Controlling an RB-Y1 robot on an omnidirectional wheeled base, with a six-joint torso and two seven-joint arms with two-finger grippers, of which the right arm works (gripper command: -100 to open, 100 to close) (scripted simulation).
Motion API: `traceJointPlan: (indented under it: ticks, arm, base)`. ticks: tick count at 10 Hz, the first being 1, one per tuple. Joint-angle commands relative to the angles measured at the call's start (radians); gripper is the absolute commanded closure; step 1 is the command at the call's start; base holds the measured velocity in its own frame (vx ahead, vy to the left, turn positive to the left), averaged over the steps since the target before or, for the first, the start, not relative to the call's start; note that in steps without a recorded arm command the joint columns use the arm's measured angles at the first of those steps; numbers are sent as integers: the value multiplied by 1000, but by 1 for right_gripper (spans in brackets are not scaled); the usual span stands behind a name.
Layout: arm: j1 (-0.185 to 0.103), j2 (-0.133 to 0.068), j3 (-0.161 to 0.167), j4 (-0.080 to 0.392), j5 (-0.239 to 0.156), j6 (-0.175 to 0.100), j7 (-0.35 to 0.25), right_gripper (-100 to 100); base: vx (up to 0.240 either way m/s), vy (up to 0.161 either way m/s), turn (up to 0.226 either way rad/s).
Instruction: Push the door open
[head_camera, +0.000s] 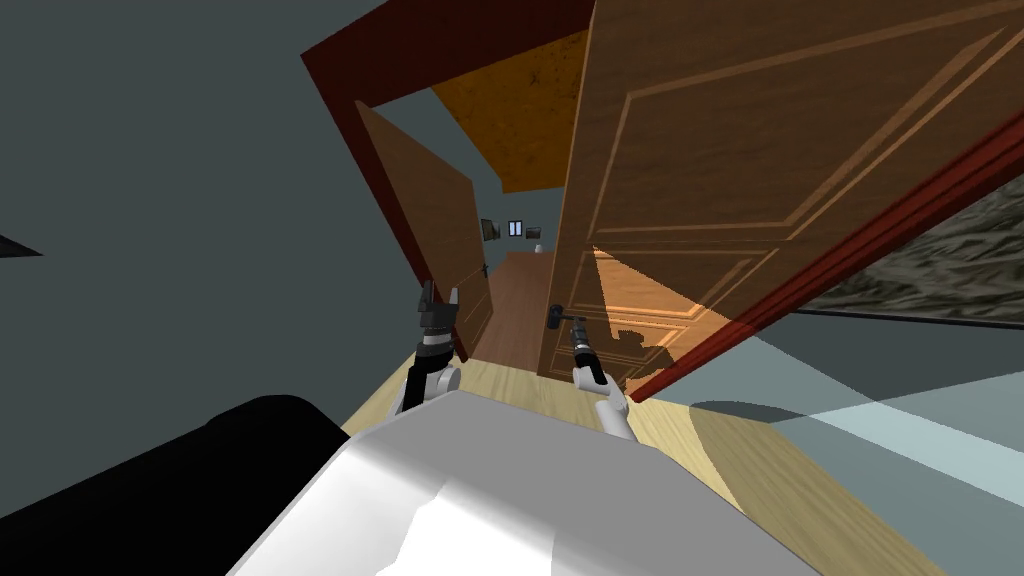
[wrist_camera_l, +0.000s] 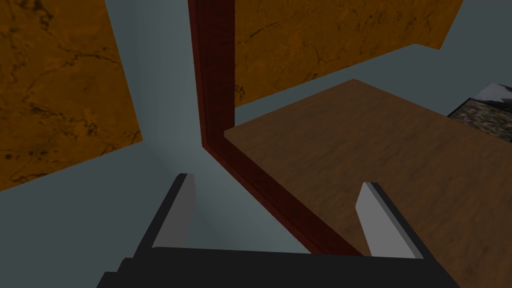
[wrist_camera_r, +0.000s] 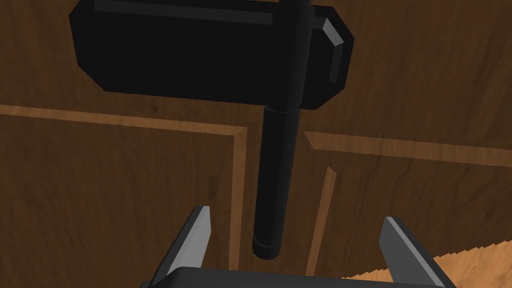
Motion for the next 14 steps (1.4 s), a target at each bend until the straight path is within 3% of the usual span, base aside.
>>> traceJointPlan:
  ticks: [1,4,5,6,11,14]
  arm:
    - [-3,5,-4,5,-1,-1,1,-100]
    - [-7,39,-9,14,-2,-4,1,-100]
    - [-5,30,-7,11,-2,-3,0,-100]
    - [-5,30,-7,11,-2,-3,0,100]
    - [-5,30,-7,11,-2,-3,0,100]
    - [-9,8,-30,10,-7,-2,3,100]
  base:
    - [199,7,18]
    - [187,9,20]
    - [57,8,1]
    - [0,0,0]
    - [-5,-2,4]
    - [110,44,-30]
